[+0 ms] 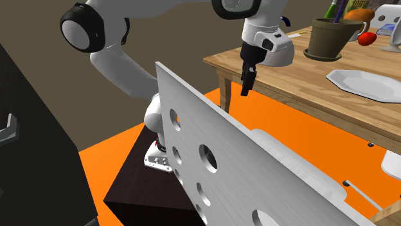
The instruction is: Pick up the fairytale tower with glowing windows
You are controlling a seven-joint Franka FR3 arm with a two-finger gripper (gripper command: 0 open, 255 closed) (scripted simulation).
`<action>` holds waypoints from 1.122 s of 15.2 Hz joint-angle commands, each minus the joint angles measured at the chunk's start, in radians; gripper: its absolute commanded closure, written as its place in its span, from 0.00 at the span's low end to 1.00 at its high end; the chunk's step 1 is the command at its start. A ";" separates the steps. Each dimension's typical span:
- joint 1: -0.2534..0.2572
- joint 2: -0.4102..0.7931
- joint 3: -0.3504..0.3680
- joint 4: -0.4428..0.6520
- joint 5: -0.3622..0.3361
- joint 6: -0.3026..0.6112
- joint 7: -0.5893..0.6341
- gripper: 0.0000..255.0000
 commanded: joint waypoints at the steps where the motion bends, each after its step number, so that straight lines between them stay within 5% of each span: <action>1: 0.000 0.000 0.000 0.000 0.000 0.000 0.000 0.00; 12: -0.327 -0.316 0.024 -0.121 -0.168 -0.068 0.405 0.00; 17: -0.348 -0.365 0.026 -0.193 -0.177 -0.038 0.428 0.00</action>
